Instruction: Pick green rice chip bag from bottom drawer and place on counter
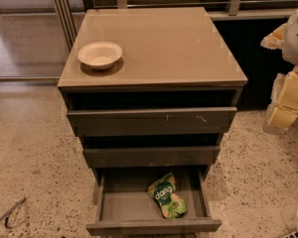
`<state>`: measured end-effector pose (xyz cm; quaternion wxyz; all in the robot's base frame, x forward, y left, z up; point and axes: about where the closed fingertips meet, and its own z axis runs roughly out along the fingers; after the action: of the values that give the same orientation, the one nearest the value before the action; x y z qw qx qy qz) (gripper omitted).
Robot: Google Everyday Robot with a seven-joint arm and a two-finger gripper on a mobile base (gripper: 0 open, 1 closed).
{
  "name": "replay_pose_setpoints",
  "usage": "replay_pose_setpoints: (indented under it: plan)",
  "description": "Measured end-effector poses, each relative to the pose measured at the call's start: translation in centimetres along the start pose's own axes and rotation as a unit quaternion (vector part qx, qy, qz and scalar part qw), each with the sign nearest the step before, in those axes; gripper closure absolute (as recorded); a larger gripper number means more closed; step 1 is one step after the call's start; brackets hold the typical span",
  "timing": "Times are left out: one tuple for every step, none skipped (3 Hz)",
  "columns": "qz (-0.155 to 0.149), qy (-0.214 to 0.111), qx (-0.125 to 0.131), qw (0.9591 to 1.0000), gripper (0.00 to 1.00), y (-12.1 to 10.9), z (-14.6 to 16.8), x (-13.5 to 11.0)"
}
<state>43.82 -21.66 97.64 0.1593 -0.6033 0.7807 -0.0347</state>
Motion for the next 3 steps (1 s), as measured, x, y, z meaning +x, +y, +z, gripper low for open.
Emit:
replay_pose_setpoints:
  plan:
    - [0.000,0.000,0.000,1.0000,0.00,0.0,0.0,0.0]
    - [0.003,-0.010,0.010,0.9999,0.19,-0.3,1.3,0.4]
    - [0.016,-0.030,0.007,0.9994,0.42,-0.4,6.8,1.6]
